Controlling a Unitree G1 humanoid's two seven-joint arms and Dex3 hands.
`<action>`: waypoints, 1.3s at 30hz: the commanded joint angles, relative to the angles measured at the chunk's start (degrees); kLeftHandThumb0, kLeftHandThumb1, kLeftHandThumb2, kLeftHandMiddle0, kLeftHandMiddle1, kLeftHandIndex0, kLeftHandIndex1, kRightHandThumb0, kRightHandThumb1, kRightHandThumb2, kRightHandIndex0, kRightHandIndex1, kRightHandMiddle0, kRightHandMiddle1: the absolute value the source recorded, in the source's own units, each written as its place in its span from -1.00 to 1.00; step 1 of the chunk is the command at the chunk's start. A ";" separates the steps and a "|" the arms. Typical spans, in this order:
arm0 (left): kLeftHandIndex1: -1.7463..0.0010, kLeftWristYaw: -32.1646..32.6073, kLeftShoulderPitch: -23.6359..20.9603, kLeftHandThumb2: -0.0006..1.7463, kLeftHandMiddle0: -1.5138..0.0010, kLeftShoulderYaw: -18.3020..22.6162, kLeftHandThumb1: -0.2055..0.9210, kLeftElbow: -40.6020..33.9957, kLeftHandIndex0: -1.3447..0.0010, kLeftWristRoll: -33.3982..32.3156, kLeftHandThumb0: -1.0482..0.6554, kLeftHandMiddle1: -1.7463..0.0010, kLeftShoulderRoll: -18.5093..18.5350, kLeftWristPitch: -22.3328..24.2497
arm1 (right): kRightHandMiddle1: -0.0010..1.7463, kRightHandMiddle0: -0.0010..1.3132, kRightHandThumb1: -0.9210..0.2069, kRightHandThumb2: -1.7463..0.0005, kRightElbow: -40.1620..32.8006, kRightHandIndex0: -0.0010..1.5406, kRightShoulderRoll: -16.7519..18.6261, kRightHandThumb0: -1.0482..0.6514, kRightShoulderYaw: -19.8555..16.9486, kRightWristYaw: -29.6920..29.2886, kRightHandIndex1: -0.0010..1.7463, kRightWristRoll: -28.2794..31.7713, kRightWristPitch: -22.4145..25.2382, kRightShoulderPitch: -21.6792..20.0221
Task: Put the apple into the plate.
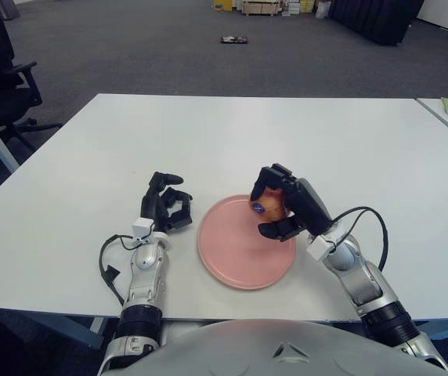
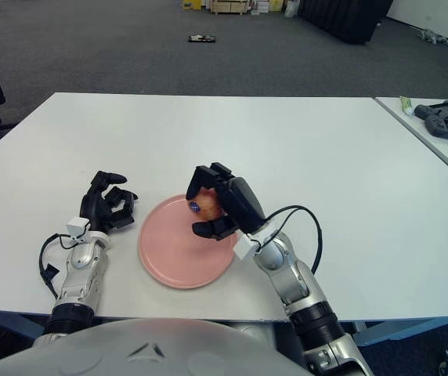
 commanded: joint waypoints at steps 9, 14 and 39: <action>-1.00 0.43 0.31 0.47 0.06 0.10 -0.11 2.21 0.35 0.02 0.22 -0.76 -0.22 -0.07 | 1.00 -0.04 0.12 -0.54 1.16 0.55 -0.90 -0.33 3.19 4.81 1.00 -3.04 -0.47 -2.54; -1.00 0.81 0.30 0.47 0.08 0.14 -0.11 2.54 0.36 0.16 0.22 -0.77 -0.41 -0.47 | 1.00 -0.07 0.08 -0.51 1.55 0.56 -0.65 -0.32 3.93 4.19 1.00 -5.89 -0.30 -2.29; -1.00 1.49 0.71 0.33 0.15 0.28 0.06 1.69 0.43 -0.04 0.22 -0.72 -0.78 1.77 | 1.00 -0.06 0.08 -0.51 -5.84 0.43 -1.79 -0.34 5.77 8.33 1.00 -14.15 9.37 0.02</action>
